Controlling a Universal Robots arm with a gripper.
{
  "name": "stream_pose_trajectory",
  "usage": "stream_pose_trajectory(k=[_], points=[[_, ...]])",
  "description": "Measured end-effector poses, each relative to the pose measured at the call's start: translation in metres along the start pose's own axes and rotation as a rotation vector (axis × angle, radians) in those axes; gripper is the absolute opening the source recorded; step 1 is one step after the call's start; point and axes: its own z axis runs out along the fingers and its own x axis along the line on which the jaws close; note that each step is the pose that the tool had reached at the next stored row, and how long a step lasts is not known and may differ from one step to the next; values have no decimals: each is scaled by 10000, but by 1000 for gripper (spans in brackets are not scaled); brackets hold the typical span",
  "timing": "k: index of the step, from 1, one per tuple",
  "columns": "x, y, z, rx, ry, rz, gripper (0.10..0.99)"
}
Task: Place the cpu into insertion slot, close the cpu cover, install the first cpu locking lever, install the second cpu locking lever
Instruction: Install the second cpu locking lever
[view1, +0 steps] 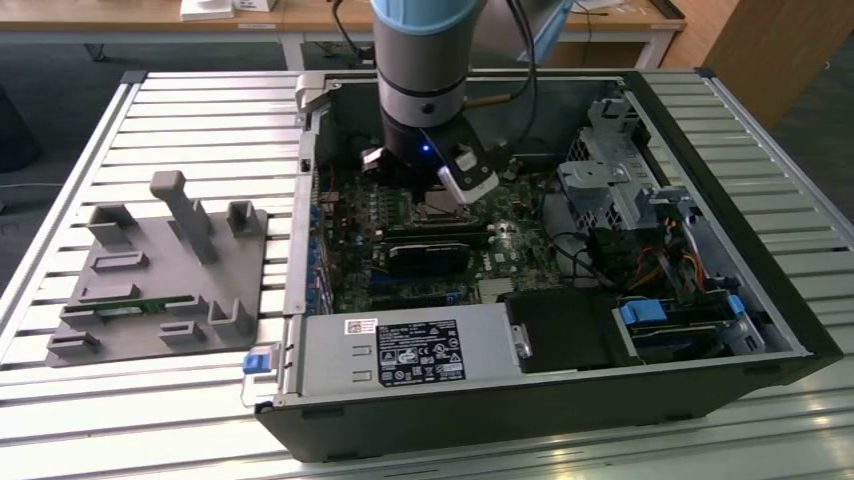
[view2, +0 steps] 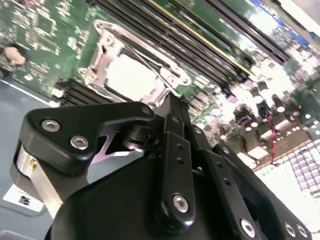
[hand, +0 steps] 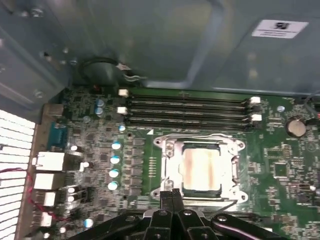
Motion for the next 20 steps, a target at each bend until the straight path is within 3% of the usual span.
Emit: stream_pose_trajectory(k=[6,12,20], points=[[-235,-1,4,-59,18,11,122],[-272,7,-54,-60,42,82,122],[-274,-135,-70,-54,34,179,122]])
